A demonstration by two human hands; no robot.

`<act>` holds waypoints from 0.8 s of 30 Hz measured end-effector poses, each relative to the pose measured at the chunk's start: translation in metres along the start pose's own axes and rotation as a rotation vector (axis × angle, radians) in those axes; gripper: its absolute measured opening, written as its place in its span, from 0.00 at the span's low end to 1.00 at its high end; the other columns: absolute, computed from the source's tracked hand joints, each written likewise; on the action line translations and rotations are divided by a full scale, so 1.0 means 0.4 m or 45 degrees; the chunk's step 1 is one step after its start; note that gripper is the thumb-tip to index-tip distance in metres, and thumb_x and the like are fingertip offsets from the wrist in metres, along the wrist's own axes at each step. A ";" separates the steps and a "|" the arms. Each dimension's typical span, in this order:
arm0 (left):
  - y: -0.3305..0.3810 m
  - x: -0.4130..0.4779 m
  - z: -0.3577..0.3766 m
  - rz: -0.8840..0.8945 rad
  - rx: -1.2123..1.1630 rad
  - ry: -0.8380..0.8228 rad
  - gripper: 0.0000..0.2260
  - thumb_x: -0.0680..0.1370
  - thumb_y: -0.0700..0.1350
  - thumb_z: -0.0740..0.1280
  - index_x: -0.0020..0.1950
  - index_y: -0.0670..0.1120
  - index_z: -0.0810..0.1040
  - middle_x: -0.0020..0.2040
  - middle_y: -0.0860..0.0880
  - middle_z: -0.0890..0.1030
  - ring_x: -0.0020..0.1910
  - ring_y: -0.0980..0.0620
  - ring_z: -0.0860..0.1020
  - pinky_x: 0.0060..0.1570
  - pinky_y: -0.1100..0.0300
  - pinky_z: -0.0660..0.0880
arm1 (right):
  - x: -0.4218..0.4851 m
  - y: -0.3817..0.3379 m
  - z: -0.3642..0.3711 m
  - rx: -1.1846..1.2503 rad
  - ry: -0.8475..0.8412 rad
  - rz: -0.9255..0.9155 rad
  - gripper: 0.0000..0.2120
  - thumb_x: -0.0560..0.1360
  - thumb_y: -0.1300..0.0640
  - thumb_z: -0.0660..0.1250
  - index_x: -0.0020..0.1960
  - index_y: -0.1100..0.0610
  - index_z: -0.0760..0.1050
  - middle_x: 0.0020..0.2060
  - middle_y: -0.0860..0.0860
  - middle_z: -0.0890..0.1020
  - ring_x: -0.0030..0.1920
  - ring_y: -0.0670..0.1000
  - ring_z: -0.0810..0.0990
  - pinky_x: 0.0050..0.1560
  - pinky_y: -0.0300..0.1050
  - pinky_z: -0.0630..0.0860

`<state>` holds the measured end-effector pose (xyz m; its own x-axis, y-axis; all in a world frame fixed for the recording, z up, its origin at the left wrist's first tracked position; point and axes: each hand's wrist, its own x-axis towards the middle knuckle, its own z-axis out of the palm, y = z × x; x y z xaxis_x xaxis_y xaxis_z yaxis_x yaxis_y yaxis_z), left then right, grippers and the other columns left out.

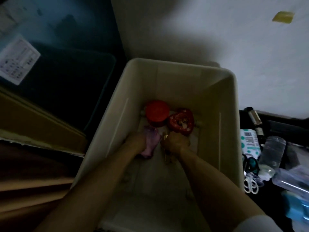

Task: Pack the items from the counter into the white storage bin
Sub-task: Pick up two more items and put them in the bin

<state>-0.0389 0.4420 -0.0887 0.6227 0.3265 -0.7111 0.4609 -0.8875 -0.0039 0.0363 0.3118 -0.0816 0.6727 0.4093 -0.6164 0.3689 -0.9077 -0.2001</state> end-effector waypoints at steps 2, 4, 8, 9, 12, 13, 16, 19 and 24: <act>0.008 0.000 0.011 0.023 0.182 0.045 0.16 0.83 0.46 0.58 0.69 0.41 0.72 0.68 0.43 0.75 0.66 0.44 0.74 0.62 0.53 0.71 | 0.009 0.000 0.004 -0.045 -0.001 -0.003 0.17 0.83 0.47 0.54 0.63 0.53 0.75 0.57 0.53 0.80 0.55 0.55 0.80 0.47 0.47 0.75; 0.010 0.004 0.016 0.046 0.282 0.117 0.15 0.83 0.48 0.58 0.66 0.42 0.74 0.65 0.44 0.76 0.64 0.45 0.75 0.59 0.54 0.73 | 0.011 0.002 0.005 -0.044 0.012 0.025 0.17 0.83 0.47 0.55 0.64 0.54 0.74 0.59 0.53 0.80 0.56 0.55 0.80 0.48 0.46 0.74; 0.007 0.044 0.019 0.106 0.273 0.194 0.25 0.81 0.60 0.56 0.70 0.45 0.70 0.68 0.45 0.75 0.65 0.45 0.74 0.63 0.54 0.71 | 0.008 0.025 0.017 0.029 0.000 0.031 0.16 0.81 0.47 0.60 0.62 0.55 0.76 0.59 0.53 0.80 0.58 0.54 0.79 0.52 0.44 0.74; 0.012 0.051 0.018 0.097 0.221 0.181 0.28 0.80 0.63 0.55 0.72 0.46 0.69 0.68 0.45 0.74 0.66 0.45 0.73 0.64 0.53 0.70 | 0.009 0.033 0.023 0.067 -0.001 0.031 0.16 0.81 0.47 0.62 0.62 0.55 0.76 0.59 0.53 0.80 0.58 0.54 0.79 0.53 0.44 0.74; 0.019 0.075 0.025 0.106 0.219 0.120 0.31 0.78 0.67 0.55 0.73 0.47 0.68 0.69 0.45 0.74 0.66 0.45 0.73 0.65 0.53 0.69 | 0.021 0.053 0.047 0.196 0.026 0.074 0.18 0.77 0.46 0.67 0.62 0.56 0.75 0.59 0.54 0.80 0.58 0.55 0.79 0.52 0.45 0.75; 0.019 0.073 0.025 0.103 0.262 0.104 0.30 0.79 0.66 0.55 0.73 0.47 0.68 0.69 0.45 0.74 0.66 0.45 0.73 0.65 0.53 0.68 | 0.023 0.056 0.053 0.233 0.039 0.075 0.19 0.76 0.46 0.68 0.62 0.56 0.76 0.58 0.54 0.80 0.57 0.56 0.79 0.52 0.45 0.75; 0.016 0.058 0.026 0.101 0.375 0.180 0.28 0.80 0.62 0.57 0.73 0.44 0.66 0.68 0.44 0.74 0.65 0.44 0.74 0.61 0.54 0.71 | 0.028 0.056 0.064 0.377 0.095 0.051 0.15 0.76 0.48 0.69 0.58 0.56 0.78 0.54 0.54 0.82 0.53 0.56 0.81 0.48 0.45 0.76; 0.015 0.039 0.021 0.120 0.377 0.261 0.24 0.82 0.54 0.60 0.75 0.44 0.63 0.68 0.43 0.74 0.65 0.44 0.74 0.59 0.54 0.73 | 0.031 0.040 0.061 0.474 0.133 0.007 0.12 0.78 0.53 0.68 0.58 0.57 0.79 0.53 0.55 0.83 0.52 0.56 0.81 0.45 0.43 0.73; 0.024 0.035 -0.005 0.138 0.451 0.341 0.15 0.83 0.50 0.58 0.65 0.46 0.75 0.61 0.45 0.79 0.58 0.46 0.79 0.52 0.55 0.76 | 0.016 0.012 0.021 0.284 0.059 -0.046 0.14 0.77 0.58 0.67 0.61 0.62 0.75 0.58 0.58 0.80 0.56 0.58 0.80 0.45 0.44 0.71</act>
<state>-0.0242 0.4388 -0.0973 0.8185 0.2567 -0.5140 0.1682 -0.9625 -0.2128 0.0370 0.3095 -0.0928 0.6923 0.4412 -0.5710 0.2462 -0.8882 -0.3879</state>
